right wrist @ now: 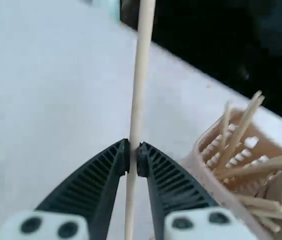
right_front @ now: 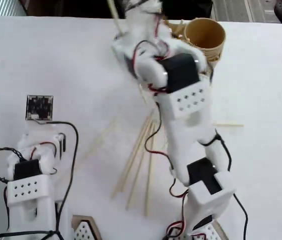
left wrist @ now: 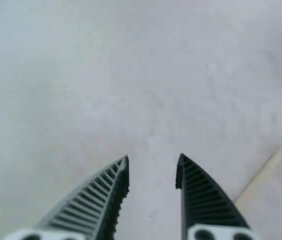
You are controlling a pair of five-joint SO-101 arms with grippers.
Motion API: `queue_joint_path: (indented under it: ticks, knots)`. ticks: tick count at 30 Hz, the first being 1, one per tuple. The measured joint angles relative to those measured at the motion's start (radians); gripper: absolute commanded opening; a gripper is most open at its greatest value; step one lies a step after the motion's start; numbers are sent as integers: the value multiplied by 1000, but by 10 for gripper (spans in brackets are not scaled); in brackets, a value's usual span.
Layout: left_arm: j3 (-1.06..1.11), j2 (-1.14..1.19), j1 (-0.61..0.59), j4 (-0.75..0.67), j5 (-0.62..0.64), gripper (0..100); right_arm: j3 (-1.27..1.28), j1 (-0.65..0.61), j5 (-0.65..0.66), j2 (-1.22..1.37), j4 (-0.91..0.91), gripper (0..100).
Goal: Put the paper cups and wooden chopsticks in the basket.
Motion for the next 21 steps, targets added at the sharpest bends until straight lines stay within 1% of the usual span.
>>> queue_joint_path:
  ticks: [4,10,14,21]
  knots:
    - [0,0,0,0,0,164,-38,84,-84,-2,-190,18]
    - [0,0,0,0,0,164,-38,180,-109,17,-408,18]
    - [0,0,0,0,0,164,-38,219,-109,98,-483,18]
    - [0,0,0,0,0,164,-37,242,-109,241,-540,18]
